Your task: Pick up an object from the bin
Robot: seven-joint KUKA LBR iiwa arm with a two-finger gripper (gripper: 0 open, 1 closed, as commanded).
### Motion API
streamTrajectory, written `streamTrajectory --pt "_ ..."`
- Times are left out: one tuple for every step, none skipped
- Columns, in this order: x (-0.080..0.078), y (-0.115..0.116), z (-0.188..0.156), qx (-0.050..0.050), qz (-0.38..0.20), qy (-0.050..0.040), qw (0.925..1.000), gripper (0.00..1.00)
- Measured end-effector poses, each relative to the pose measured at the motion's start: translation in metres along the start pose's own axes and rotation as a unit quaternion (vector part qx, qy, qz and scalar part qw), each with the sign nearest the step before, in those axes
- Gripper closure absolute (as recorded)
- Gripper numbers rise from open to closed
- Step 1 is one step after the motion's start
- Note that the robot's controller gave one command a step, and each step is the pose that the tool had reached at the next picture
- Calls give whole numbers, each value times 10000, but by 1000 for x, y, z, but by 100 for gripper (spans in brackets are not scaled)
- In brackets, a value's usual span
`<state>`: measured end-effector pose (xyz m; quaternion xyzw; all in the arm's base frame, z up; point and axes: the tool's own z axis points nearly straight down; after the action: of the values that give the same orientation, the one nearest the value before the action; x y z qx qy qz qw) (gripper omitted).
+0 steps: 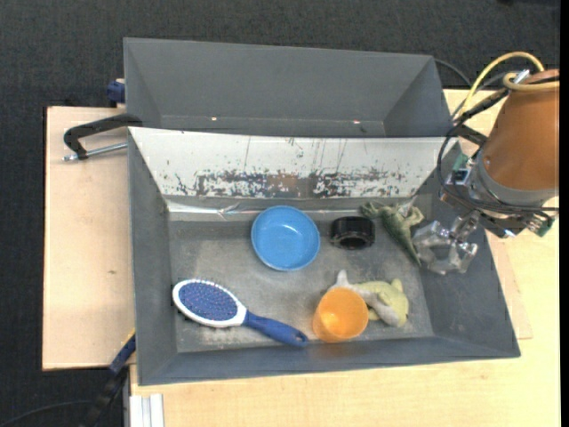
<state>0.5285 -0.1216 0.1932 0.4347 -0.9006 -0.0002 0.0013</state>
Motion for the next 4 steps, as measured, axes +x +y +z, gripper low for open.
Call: streamTrajectory --pt "-78 -12 46 7 590 -48 9982 100" --pt "-75 -14 43 26 615 -42 9981 0" --pt "-80 -24 95 51 2238 -89 9746 0" --pt "-88 -24 96 102 2210 -139 9751 0"
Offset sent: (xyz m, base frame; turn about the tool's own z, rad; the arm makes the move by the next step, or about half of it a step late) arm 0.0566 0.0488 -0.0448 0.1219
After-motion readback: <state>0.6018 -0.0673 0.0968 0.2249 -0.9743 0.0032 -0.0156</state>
